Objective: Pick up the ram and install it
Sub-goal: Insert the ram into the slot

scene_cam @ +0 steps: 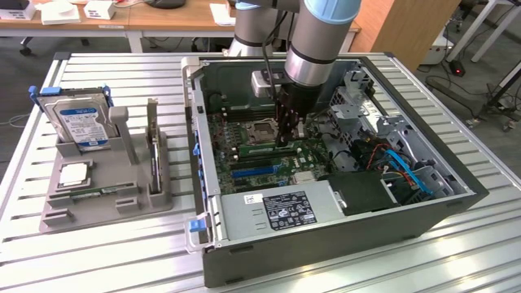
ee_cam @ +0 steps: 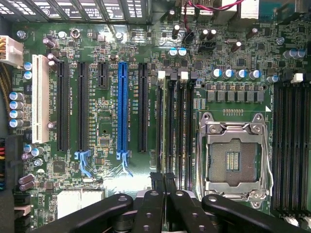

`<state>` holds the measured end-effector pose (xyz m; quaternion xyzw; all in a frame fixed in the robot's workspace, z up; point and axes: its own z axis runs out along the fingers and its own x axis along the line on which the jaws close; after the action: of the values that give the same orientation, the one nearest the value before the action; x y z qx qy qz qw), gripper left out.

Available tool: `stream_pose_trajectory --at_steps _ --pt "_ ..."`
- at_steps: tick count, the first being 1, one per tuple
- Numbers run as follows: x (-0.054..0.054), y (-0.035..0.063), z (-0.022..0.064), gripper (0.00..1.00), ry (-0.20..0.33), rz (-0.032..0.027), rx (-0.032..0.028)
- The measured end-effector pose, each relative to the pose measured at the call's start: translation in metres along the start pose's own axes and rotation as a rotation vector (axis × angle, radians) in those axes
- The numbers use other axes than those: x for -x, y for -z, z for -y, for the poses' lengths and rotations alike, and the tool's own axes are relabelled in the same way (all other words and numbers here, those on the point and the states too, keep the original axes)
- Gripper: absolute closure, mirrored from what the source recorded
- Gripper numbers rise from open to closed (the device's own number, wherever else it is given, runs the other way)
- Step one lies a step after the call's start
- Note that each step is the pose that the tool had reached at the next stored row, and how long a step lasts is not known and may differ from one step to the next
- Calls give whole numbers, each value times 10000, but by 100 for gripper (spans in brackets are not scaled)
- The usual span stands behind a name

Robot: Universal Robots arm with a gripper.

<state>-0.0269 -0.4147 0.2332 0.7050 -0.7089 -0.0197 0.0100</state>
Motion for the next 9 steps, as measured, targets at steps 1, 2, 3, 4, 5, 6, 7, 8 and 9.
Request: stream_pose_trajectory --at_steps 1,2,3,4,5,6,7,8,9 --pt "0 0 0 89 0 -1 0" --pt "0 0 0 89 -1 -1 0" --pt "-1 1 0 89 0 -2 0" --pt "-1 -2 0 89 -1 -2 1" --pt "-2 -6 0 89 0 -2 1" --pt "-2 -6 0 89 0 -4 1" --pt "-2 -6 0 89 0 -5 2" --pt "-2 -6 0 89 -1 -4 1" --pt "-1 -7 0 89 0 -2 1"
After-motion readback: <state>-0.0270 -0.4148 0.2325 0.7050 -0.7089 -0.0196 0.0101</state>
